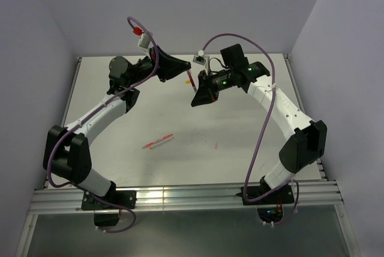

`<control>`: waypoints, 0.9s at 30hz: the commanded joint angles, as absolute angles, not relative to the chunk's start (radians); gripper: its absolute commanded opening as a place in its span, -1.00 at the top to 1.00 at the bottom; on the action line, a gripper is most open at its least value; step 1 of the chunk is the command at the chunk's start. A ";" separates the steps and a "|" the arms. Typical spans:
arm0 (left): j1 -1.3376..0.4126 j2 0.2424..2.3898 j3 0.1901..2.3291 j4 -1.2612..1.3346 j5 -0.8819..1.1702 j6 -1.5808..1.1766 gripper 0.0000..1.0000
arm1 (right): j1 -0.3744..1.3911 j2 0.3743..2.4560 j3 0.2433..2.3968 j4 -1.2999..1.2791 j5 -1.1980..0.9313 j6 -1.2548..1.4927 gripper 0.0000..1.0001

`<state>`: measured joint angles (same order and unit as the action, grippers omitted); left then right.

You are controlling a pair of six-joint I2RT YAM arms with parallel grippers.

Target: Insert the pens into the pen caps

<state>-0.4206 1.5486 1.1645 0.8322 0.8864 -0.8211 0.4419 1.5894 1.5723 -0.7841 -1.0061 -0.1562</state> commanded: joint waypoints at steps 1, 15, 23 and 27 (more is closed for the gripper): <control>-0.548 1.589 1.063 0.578 1.247 -0.736 1.00 | 0.442 1.554 1.778 -0.446 -1.101 -0.140 1.00; -0.555 1.600 1.014 0.612 1.229 -0.792 0.99 | 0.442 1.569 1.875 -0.456 -1.106 -0.137 1.00; -0.552 1.614 1.025 0.621 1.232 -0.805 1.00 | 0.443 1.563 1.872 -0.462 -1.112 -0.140 1.00; -0.537 1.606 1.034 0.673 1.221 -0.842 1.00 | 0.443 1.546 1.799 -0.462 -1.114 -0.147 1.00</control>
<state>-0.4252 1.5322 1.1278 0.9031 0.8227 -0.8349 0.4454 1.6241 1.6890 -0.8993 -0.9802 -0.1844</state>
